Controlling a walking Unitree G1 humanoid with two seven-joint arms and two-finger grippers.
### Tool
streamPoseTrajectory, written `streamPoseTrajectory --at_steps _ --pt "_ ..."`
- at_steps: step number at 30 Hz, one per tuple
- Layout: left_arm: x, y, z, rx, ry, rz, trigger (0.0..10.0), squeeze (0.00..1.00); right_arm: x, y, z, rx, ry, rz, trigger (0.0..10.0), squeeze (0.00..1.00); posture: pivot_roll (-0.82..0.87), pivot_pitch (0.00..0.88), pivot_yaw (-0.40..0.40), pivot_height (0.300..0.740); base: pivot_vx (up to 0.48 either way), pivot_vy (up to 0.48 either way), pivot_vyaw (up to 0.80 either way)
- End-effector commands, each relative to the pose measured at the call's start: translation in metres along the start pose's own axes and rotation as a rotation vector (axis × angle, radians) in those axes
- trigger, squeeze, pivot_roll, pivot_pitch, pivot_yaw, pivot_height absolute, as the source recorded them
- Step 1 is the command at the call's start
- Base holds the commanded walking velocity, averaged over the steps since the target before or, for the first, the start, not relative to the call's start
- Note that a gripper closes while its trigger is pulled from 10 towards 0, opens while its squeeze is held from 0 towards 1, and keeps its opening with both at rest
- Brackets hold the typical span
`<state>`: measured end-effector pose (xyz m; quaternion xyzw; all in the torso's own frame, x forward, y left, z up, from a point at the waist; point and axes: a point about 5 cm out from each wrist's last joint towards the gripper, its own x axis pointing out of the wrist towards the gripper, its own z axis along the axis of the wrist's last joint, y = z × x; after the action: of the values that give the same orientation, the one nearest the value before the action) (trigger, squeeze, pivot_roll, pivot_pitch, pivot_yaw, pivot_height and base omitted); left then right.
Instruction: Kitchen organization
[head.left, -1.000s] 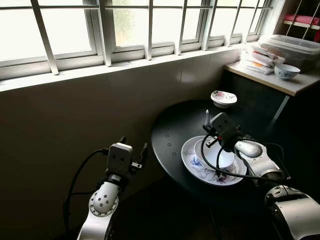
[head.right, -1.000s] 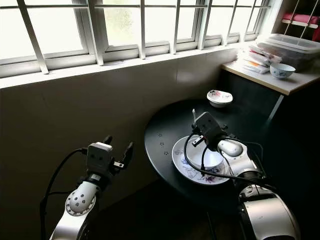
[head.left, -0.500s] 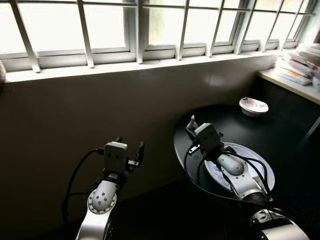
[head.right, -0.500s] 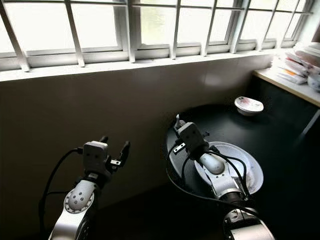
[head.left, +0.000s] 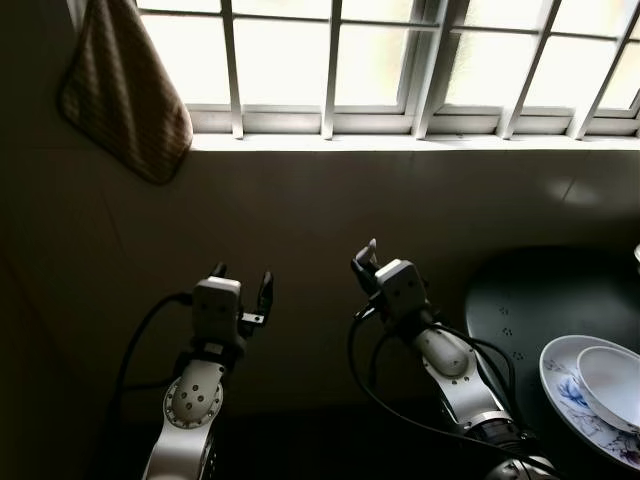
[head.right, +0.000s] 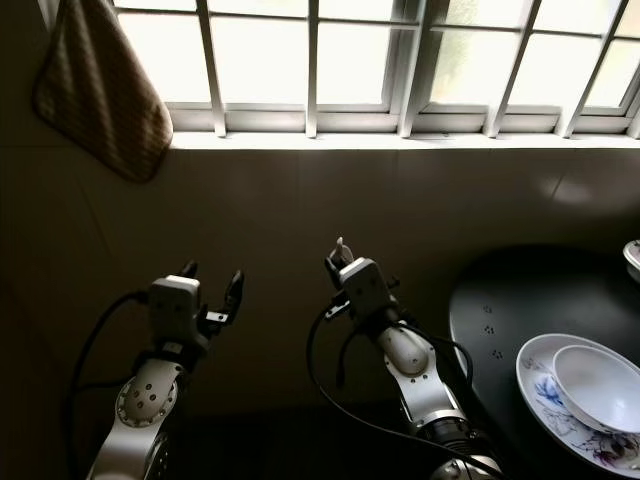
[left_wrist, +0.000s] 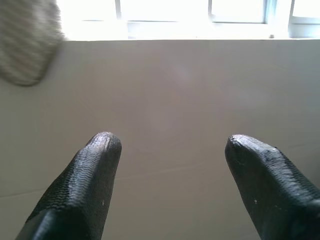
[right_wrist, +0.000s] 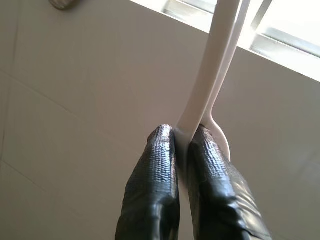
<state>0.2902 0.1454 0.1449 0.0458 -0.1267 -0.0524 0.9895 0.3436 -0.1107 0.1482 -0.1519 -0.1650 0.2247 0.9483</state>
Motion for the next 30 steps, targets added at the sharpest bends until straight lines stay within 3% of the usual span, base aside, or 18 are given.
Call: streamPoseTrajectory --at_steps 1,5,14,22,30 --pt "0.001 0.007 0.006 0.018 -0.032 0.035 10.0 0.0 0.007 -0.001 0.017 -0.011 -0.08 -0.019 0.0 0.0 0.13 0.0 -0.066 0.74 0.0 0.0 0.8" --pt "0.004 0.018 0.019 0.063 -0.108 0.111 10.0 0.0 0.01 0.003 0.033 -0.067 -0.17 -0.03 0.0 0.0 0.13 0.0 -0.063 0.74 0.064 0.0 0.8" --pt "0.006 0.028 0.043 0.129 -0.214 0.174 10.0 0.0 0.017 0.006 0.052 -0.068 -0.242 -0.036 0.0 0.0 0.14 0.0 -0.064 0.74 0.37 0.0 0.8" --pt "0.008 0.025 0.049 0.133 -0.245 0.164 10.0 0.0 0.025 0.002 0.061 -0.106 -0.268 -0.036 0.0 0.0 0.15 0.0 -0.066 0.74 0.4 0.0 0.8" --pt "0.01 0.016 0.047 0.083 -0.224 0.128 10.0 0.0 0.027 0.002 0.064 -0.096 -0.273 -0.037 0.0 0.0 0.15 0.0 -0.065 0.74 0.0 0.0 0.8"
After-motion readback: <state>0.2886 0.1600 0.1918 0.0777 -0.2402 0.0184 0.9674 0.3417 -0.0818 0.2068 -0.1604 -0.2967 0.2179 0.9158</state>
